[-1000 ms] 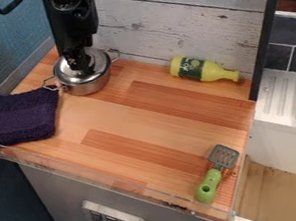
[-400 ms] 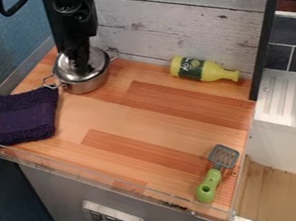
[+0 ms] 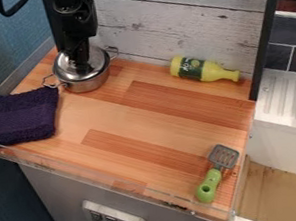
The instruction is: Moved the lid from the top of the silver pot to the right side of the table
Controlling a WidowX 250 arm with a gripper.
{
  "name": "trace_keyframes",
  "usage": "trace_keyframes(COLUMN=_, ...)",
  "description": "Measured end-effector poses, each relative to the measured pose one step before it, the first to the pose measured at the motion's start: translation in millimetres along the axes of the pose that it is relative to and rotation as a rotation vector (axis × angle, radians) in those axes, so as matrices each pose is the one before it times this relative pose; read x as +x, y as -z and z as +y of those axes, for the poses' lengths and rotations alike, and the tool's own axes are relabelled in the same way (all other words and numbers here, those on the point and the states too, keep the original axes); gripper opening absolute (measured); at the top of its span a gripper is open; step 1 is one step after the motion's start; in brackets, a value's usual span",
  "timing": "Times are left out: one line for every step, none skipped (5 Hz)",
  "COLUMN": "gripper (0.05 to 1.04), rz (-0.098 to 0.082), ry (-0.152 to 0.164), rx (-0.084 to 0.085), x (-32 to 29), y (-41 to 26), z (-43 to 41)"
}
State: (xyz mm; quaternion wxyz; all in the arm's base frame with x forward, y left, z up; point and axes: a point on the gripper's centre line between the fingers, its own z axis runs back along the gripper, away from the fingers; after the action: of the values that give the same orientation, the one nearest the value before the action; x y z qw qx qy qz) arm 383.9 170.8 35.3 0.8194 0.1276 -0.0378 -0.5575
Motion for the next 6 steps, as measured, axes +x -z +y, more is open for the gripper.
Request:
trace_keyframes(gripper=0.288, rz=-0.0211, ry=0.0039, rx=0.0145, x=2.82, y=-7.94, z=-0.86)
trace_keyframes(gripper=0.288, rz=0.011, ry=0.016, rx=0.0571, x=-1.61, y=-22.47, z=2.64)
trace_keyframes(gripper=0.288, rz=0.0037, ry=0.0498, rx=0.0617, x=16.16, y=-29.82, z=-2.76)
trace_keyframes(gripper=0.288, rz=-0.0468, ry=0.0642, rx=0.0233, x=26.25, y=-20.96, z=-14.26)
trace_keyframes(gripper=0.288, rz=-0.054, ry=0.1137, rx=-0.0129, x=42.05, y=-10.63, z=-25.6)
trace_keyframes(gripper=0.288, rz=-0.0474, ry=0.1094, rx=-0.0016, x=45.18, y=-4.36, z=-13.75)
